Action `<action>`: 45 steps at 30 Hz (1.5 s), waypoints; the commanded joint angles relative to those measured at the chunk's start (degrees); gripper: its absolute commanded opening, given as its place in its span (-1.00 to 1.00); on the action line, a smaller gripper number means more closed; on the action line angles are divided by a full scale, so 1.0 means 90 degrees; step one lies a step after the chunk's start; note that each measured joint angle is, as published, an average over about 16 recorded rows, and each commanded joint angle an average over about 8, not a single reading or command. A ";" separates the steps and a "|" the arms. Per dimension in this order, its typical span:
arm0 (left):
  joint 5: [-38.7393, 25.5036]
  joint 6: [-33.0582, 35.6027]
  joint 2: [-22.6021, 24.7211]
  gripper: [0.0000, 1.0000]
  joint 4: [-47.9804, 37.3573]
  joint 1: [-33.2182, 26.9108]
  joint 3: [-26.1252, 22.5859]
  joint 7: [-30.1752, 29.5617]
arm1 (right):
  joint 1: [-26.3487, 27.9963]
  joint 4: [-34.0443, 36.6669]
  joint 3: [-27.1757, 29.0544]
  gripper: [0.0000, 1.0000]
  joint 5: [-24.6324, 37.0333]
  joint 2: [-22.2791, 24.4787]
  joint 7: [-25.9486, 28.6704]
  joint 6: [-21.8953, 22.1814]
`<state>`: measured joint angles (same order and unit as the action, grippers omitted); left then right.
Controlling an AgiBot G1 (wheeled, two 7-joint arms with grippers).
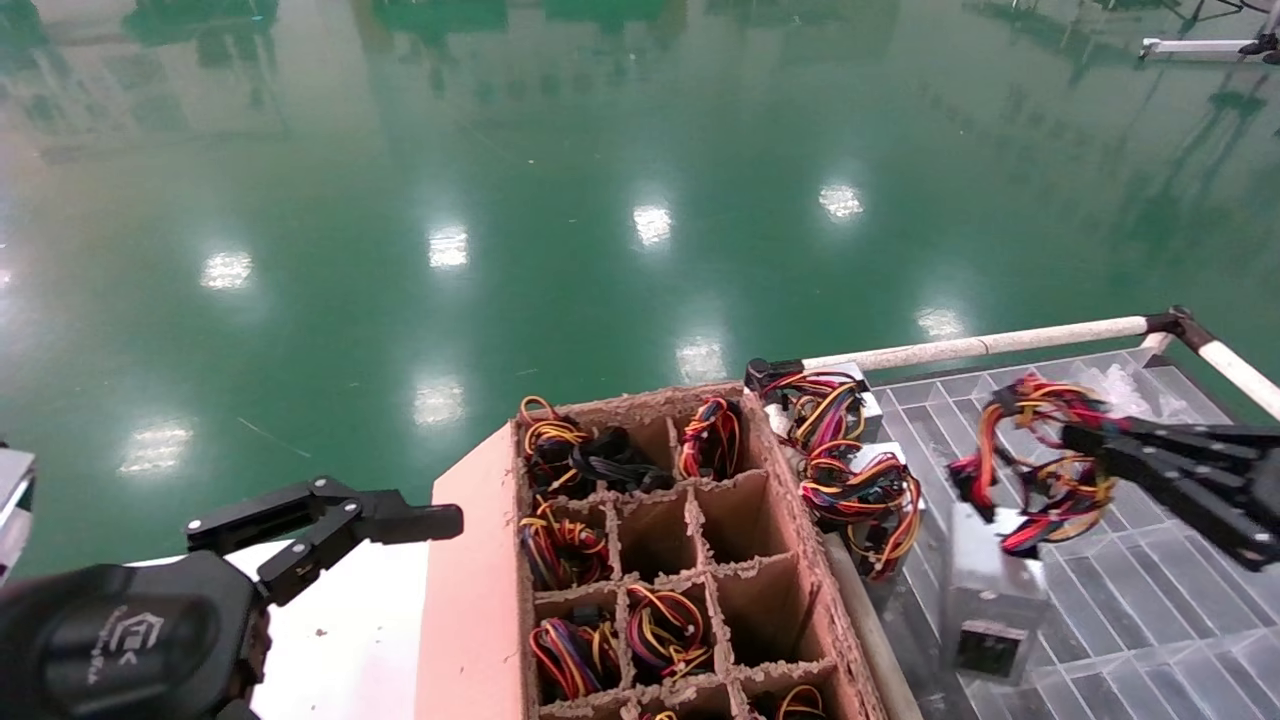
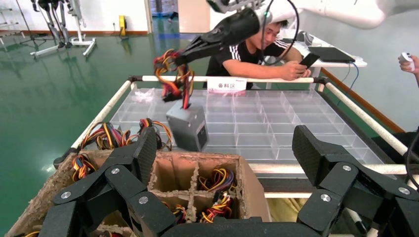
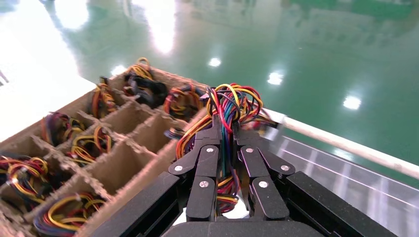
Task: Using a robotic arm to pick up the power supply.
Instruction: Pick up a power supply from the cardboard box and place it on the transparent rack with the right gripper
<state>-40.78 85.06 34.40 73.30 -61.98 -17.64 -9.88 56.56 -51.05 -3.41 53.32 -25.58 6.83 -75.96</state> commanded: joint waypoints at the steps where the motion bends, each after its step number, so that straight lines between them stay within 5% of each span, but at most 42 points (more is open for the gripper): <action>1: 0.0000 0.0000 0.0000 1.00 0.0000 0.0000 -0.0001 0.0000 | 0.0083 -0.0072 -0.0111 -1.00 0.0091 -0.0133 0.0062 0.0024; 21: 0.0004 -0.0002 -0.0002 1.00 0.0000 -0.0001 -0.0006 0.0003 | 0.1230 0.0624 -0.0970 -1.00 0.0925 -0.1241 0.0154 -0.0135; 45: 0.0008 -0.0005 -0.0005 1.00 0.0000 -0.0003 -0.0012 0.0006 | 0.1145 0.2323 -0.0775 -1.00 0.0718 -0.1164 -0.0882 -0.0475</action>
<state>-40.70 85.02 34.36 73.30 -62.00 -17.75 -9.83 66.51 -30.41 -10.27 59.60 -35.82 -0.92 -80.25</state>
